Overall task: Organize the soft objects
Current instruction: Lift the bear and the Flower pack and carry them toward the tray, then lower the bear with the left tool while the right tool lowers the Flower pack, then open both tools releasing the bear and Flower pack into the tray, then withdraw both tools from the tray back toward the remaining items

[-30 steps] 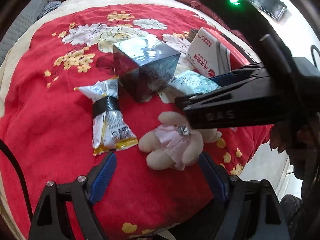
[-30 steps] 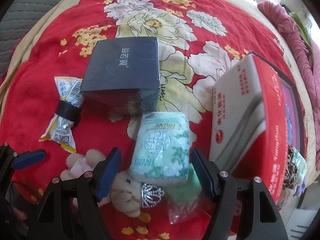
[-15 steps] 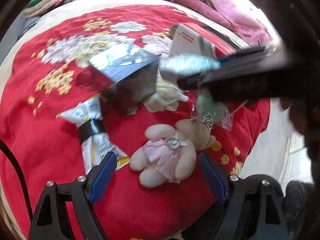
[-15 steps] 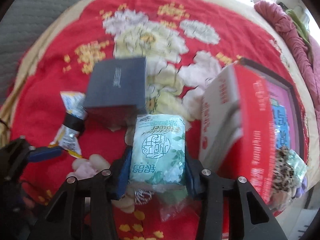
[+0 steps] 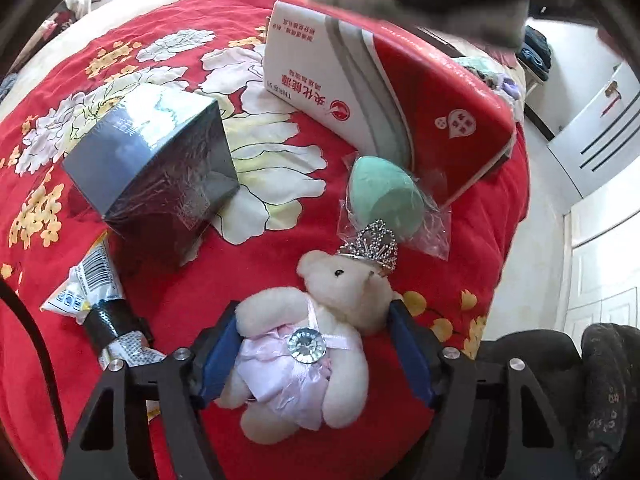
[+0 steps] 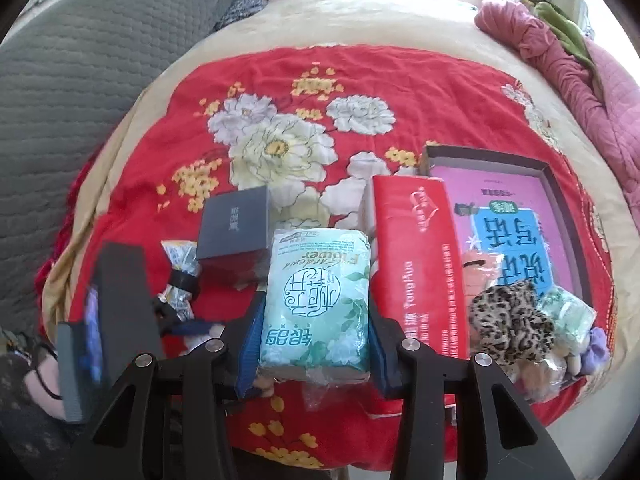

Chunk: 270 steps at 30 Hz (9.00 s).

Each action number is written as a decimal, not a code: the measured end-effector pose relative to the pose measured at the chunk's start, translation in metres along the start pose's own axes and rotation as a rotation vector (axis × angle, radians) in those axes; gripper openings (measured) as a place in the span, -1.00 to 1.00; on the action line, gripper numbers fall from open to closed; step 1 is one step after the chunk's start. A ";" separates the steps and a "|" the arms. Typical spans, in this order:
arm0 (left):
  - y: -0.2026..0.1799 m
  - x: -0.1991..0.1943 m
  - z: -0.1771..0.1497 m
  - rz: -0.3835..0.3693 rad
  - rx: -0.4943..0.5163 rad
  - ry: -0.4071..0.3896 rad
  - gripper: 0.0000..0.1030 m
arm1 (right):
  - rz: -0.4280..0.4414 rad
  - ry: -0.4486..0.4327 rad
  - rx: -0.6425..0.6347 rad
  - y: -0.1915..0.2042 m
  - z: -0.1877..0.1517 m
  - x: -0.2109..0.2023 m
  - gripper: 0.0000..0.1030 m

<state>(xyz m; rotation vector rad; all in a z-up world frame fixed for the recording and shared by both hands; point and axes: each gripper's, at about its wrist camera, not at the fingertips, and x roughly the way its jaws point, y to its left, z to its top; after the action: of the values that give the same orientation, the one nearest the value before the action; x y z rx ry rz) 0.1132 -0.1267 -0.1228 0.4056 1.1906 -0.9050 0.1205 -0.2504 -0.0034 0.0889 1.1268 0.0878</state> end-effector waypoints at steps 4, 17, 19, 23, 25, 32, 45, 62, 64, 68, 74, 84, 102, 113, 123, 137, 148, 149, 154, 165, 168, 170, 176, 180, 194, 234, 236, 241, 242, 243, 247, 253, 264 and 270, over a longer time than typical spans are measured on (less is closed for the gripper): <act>0.005 -0.003 -0.002 -0.015 -0.070 -0.037 0.13 | 0.016 -0.041 0.008 -0.004 0.003 -0.014 -0.11; 0.017 -0.044 -0.002 0.027 -0.208 -0.109 -0.29 | 0.040 -0.128 0.013 -0.001 0.007 -0.051 -0.11; 0.023 -0.052 -0.005 0.019 -0.248 -0.125 -0.30 | 0.045 -0.135 0.017 -0.001 0.006 -0.055 -0.11; 0.029 -0.068 -0.005 0.045 -0.285 -0.157 -0.30 | 0.052 -0.148 0.019 -0.002 0.005 -0.062 -0.11; 0.029 -0.076 -0.003 0.055 -0.297 -0.173 -0.30 | 0.054 -0.156 0.020 -0.002 0.004 -0.066 -0.11; 0.023 -0.102 0.009 0.087 -0.319 -0.204 -0.30 | 0.058 -0.183 0.032 -0.008 0.004 -0.084 -0.11; -0.027 -0.141 0.052 0.125 -0.263 -0.301 -0.29 | 0.026 -0.258 0.100 -0.058 -0.012 -0.130 -0.11; -0.108 -0.151 0.117 0.059 -0.150 -0.348 -0.29 | -0.080 -0.298 0.250 -0.165 -0.052 -0.176 -0.11; -0.115 -0.146 0.124 0.059 -0.145 -0.347 -0.29 | -0.086 -0.295 0.259 -0.174 -0.056 -0.176 -0.11; -0.131 -0.131 0.142 0.030 -0.131 -0.341 -0.29 | -0.098 -0.286 0.278 -0.194 -0.063 -0.172 -0.11; -0.157 -0.098 0.169 0.031 -0.105 -0.316 -0.29 | -0.116 -0.276 0.299 -0.219 -0.070 -0.164 -0.11; -0.165 -0.049 0.189 0.044 -0.146 -0.267 -0.29 | -0.120 -0.257 0.311 -0.245 -0.074 -0.141 -0.11; -0.151 0.006 0.202 0.047 -0.199 -0.194 -0.28 | -0.082 -0.194 0.272 -0.240 -0.066 -0.094 -0.11; -0.140 0.025 0.209 0.039 -0.210 -0.160 -0.27 | -0.091 -0.116 0.231 -0.240 -0.073 -0.053 -0.11; -0.130 0.033 0.213 0.018 -0.233 -0.145 -0.25 | -0.105 -0.085 0.172 -0.231 -0.077 -0.033 -0.11; -0.129 0.038 0.214 0.013 -0.227 -0.132 -0.24 | -0.119 -0.065 0.133 -0.221 -0.078 0.001 -0.07; -0.128 0.041 0.214 0.008 -0.232 -0.129 -0.22 | -0.135 -0.077 0.120 -0.219 -0.080 0.005 -0.01; -0.127 0.042 0.213 0.008 -0.233 -0.128 -0.22 | -0.137 -0.077 0.117 -0.219 -0.080 0.005 0.00; -0.128 0.043 0.213 0.008 -0.232 -0.130 -0.20 | -0.141 -0.079 0.104 -0.217 -0.081 0.004 0.06; -0.125 0.042 0.213 -0.007 -0.245 -0.125 -0.14 | -0.169 -0.090 0.108 -0.216 -0.086 -0.008 0.24; -0.125 0.042 0.213 -0.012 -0.252 -0.123 -0.12 | -0.176 -0.099 0.108 -0.215 -0.091 -0.014 0.27; -0.125 0.042 0.214 -0.015 -0.255 -0.121 -0.07 | -0.182 -0.104 0.105 -0.214 -0.095 -0.019 0.27; -0.127 0.042 0.215 -0.010 -0.251 -0.118 -0.01 | -0.195 -0.115 0.118 -0.217 -0.105 -0.034 0.28; -0.128 0.040 0.215 -0.012 -0.256 -0.121 0.10 | -0.197 -0.115 0.126 -0.218 -0.107 -0.035 0.28; -0.131 0.021 0.211 -0.035 -0.248 -0.150 0.31 | -0.212 -0.135 0.168 -0.222 -0.109 -0.049 0.35; -0.123 -0.132 0.113 0.138 -0.249 -0.345 0.66 | -0.216 -0.366 0.185 -0.146 -0.094 -0.163 0.43; -0.120 -0.142 0.104 0.147 -0.258 -0.357 0.66 | -0.201 -0.373 0.159 -0.133 -0.091 -0.167 0.43; -0.112 -0.161 0.087 0.199 -0.278 -0.381 0.66 | -0.191 -0.385 0.106 -0.103 -0.087 -0.174 0.43; -0.110 -0.165 0.083 0.203 -0.281 -0.385 0.66 | -0.189 -0.388 0.098 -0.098 -0.086 -0.175 0.43; -0.109 -0.169 0.079 0.206 -0.284 -0.392 0.66 | -0.188 -0.390 0.092 -0.095 -0.085 -0.176 0.43; -0.099 -0.182 0.062 0.227 -0.301 -0.400 0.66 | -0.177 -0.397 0.056 -0.075 -0.082 -0.180 0.43; -0.085 -0.196 0.040 0.252 -0.337 -0.411 0.66 | -0.152 -0.393 0.004 -0.047 -0.078 -0.178 0.43; -0.051 -0.194 -0.007 0.286 -0.420 -0.386 0.66 | -0.114 -0.331 -0.098 0.003 -0.077 -0.141 0.43; -0.028 -0.180 -0.026 0.312 -0.461 -0.352 0.66 | -0.103 -0.283 -0.146 0.026 -0.077 -0.113 0.43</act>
<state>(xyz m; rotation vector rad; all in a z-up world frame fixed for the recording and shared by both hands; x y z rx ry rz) 0.0592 -0.0557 0.0380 0.0482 0.9389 -0.3911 0.0025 -0.2354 0.0681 -0.0854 0.8377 0.0634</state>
